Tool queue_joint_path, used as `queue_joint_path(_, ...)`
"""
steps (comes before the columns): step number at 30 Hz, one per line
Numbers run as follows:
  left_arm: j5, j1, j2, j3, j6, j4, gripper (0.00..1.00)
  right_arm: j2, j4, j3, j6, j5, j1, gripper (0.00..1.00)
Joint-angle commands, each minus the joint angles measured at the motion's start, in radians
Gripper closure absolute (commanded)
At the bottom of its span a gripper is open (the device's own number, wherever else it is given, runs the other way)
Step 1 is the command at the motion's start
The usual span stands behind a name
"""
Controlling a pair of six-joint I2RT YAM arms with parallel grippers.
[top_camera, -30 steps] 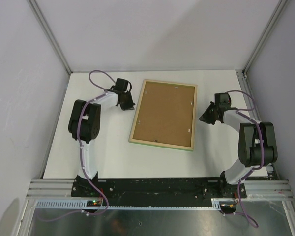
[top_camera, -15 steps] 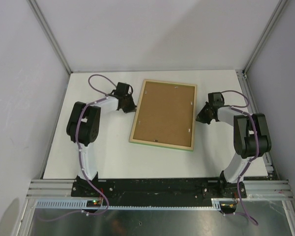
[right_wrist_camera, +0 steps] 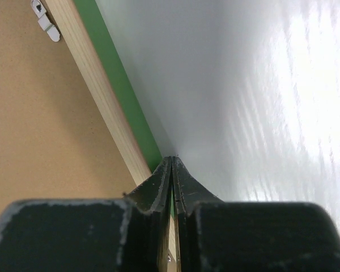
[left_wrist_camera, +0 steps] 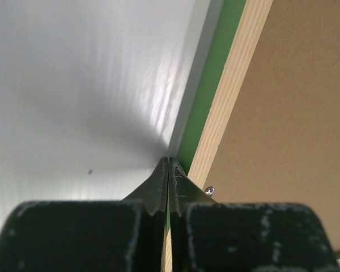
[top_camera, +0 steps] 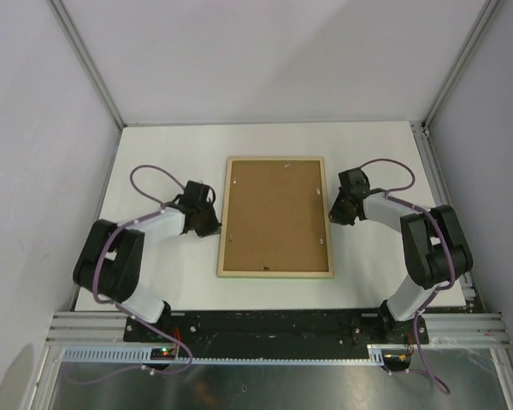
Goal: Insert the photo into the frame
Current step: Place the photo frame at the center of the board.
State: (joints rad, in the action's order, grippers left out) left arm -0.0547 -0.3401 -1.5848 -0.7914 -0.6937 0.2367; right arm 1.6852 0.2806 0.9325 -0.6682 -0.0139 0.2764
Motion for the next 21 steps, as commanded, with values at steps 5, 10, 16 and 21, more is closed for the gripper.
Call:
queue_joint_path(5,-0.111,-0.058,0.232,0.157,-0.066,-0.006,1.00,-0.163,0.025,-0.115,-0.061,0.043,0.162,0.93)
queue_joint_path(10,-0.077,-0.051,0.325,0.218,-0.074,0.009,1.00,-0.213,0.057,-0.146,-0.049,0.017,0.193,0.91)
queue_joint_path(16,-0.026,0.000,0.379,0.174,-0.041,0.052,0.97,-0.288,0.080,-0.146,-0.001,-0.019,0.148,0.73)
queue_joint_path(21,0.012,0.016,0.402,0.090,0.035,0.092,0.69,-0.368,0.121,-0.146,0.047,-0.047,0.146,0.58)
